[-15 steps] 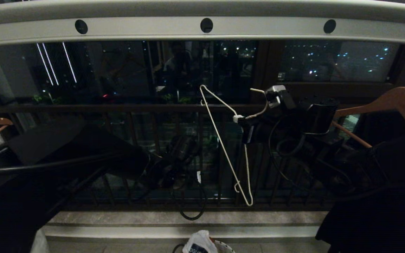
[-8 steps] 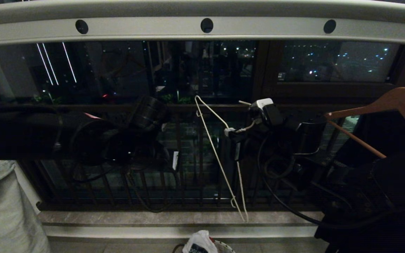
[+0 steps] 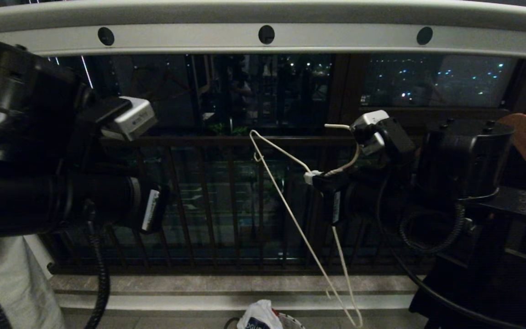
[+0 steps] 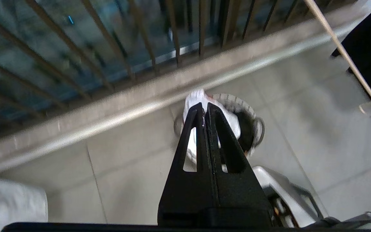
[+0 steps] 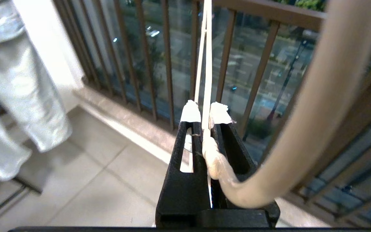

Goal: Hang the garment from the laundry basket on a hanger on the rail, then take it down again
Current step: Hang the clothes rack on the clothesline

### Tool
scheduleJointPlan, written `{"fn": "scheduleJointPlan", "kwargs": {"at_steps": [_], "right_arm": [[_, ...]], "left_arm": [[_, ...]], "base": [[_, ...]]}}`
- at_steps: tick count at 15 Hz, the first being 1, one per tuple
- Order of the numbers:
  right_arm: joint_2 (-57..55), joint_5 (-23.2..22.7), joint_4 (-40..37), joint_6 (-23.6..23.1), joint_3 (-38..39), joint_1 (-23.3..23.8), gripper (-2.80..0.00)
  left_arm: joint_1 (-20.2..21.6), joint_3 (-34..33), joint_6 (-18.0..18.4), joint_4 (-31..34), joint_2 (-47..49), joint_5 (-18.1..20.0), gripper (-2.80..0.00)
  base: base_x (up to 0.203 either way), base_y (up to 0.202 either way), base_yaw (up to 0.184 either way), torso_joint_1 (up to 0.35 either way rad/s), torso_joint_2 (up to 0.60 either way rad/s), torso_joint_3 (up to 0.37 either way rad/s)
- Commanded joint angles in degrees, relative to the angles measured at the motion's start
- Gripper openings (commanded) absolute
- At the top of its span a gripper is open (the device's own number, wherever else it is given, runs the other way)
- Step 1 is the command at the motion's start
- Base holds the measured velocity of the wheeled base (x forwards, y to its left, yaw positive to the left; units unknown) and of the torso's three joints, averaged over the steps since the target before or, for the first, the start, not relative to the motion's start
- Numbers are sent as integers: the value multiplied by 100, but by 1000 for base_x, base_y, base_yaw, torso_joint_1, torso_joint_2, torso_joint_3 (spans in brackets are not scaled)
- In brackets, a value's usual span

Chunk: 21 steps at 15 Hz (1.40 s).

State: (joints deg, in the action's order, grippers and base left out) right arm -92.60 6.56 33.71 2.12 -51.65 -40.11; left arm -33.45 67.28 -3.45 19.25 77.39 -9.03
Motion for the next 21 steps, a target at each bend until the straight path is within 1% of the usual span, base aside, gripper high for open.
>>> {"fn": "scheduleJointPlan", "kwargs": {"at_steps": [1, 4, 6, 7, 9, 11, 13, 15, 16, 17, 19, 21], "right_arm": [[775, 21, -540, 3, -18, -83, -280], [1267, 92, -1569, -1, -319, -85, -280], [1363, 251, -1991, -1, -658, -85, -280], [1411, 376, -2133, -3, -788, -85, -280], [1508, 438, -2351, -10, -897, -104, -280], [1358, 457, -2446, -10, -1103, -313, -280], [1100, 528, -2501, -8, -1480, -555, -280], [784, 848, -2520, -9, -1910, -971, -280], [574, 1161, -2544, -9, -2134, -1215, -280], [347, 1454, -2588, -10, -2365, -1413, -280], [-69, 1746, -2621, -10, -2847, -1528, -280], [-361, 1839, -2625, -10, -3230, -1570, -280]], "left_arm": [[4, -2, 8, 22, -501, -10, -280], [49, 69, 45, 57, -728, -30, -280], [48, 164, 181, 375, -898, -36, -280], [40, 198, 213, 475, -945, -28, -280], [40, 194, 222, 475, -965, -37, -280], [40, 198, 229, 479, -1067, -37, -280], [32, 208, 245, 487, -1253, -51, -280], [32, 210, 321, 540, -1439, -55, -280], [32, 207, 416, 571, -1490, -55, -280], [40, 207, 416, 572, -1488, -68, -280], [40, 199, 419, 572, -1481, -360, -280], [40, 198, 433, 572, -1507, -388, -280]], "base": [[0, 0, 0, 0, 0, 0], [0, 0, 0, 0, 0, 0], [0, 0, 0, 0, 0, 0], [0, 0, 0, 0, 0, 0], [0, 0, 0, 0, 0, 0], [0, 0, 0, 0, 0, 0], [0, 0, 0, 0, 0, 0], [0, 0, 0, 0, 0, 0], [0, 0, 0, 0, 0, 0], [0, 0, 0, 0, 0, 0], [0, 0, 0, 0, 0, 0], [0, 0, 0, 0, 0, 0]]}}
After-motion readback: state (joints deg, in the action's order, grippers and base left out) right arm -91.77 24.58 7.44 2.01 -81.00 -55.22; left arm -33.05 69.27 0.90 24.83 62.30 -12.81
